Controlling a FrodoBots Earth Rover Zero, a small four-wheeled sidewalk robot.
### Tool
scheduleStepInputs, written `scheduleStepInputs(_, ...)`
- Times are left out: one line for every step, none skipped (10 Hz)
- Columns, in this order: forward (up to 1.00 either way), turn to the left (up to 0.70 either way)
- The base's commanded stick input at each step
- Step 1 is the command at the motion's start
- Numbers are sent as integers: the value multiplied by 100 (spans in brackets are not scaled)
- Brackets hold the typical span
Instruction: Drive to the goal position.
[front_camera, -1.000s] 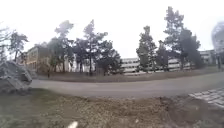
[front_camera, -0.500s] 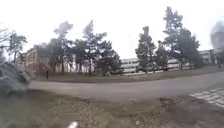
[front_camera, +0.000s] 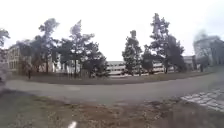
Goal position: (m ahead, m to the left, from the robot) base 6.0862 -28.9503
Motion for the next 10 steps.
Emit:
scheduleStepInputs(0, -70)
scheduleStepInputs(0, -70)
scheduleStepInputs(0, -70)
scheduleStepInputs(0, -70)
scheduleStepInputs(0, -70)
scheduleStepInputs(0, -70)
scheduleStepInputs(0, -70)
scheduleStepInputs(0, -70)
scheduleStepInputs(0, -70)
scheduleStepInputs(0, -70)
